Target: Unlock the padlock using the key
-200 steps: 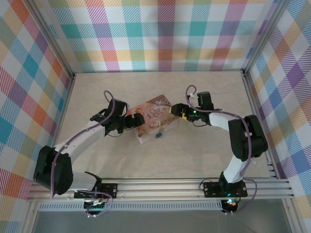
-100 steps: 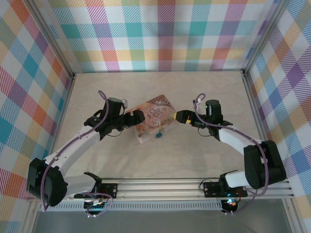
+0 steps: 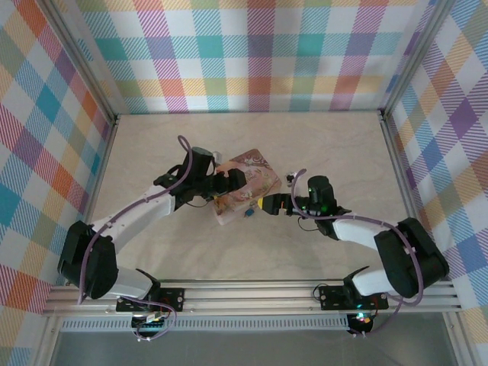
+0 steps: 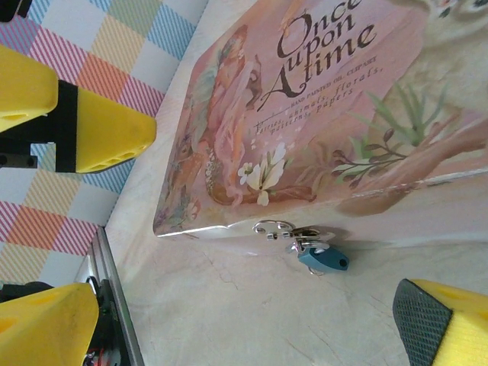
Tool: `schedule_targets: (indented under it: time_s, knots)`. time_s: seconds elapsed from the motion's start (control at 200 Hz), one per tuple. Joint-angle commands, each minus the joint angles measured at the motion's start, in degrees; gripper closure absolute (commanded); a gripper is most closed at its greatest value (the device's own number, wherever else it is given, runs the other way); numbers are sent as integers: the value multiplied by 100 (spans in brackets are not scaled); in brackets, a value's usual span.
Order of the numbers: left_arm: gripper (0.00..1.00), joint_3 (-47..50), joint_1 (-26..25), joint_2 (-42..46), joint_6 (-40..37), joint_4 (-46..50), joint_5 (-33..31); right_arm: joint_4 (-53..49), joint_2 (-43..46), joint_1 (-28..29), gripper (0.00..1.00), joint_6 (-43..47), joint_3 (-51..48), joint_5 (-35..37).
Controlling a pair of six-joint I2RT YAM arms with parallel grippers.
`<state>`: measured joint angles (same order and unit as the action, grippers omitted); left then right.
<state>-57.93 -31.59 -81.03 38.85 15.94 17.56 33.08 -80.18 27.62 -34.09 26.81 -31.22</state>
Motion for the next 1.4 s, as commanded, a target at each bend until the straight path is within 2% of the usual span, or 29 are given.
schedule_targets:
  time_s: [0.0,0.195,0.545,0.96,1.395]
  knots:
    - [10,-201,-81,-124,61,-292,133,793,-265,115,0,-42,-75,42]
    - [10,-203,-132,-314,86,-351,167,1689,-842,174,0,-283,-232,9]
    - [11,-140,-152,-484,127,-328,120,1983,-1314,303,0,-293,-237,15]
    - [11,-78,-163,-528,227,-267,52,2580,-1994,481,7,-471,-47,-269]
    - [11,-87,-177,-538,251,-233,63,3504,-2674,508,20,-949,105,-428]
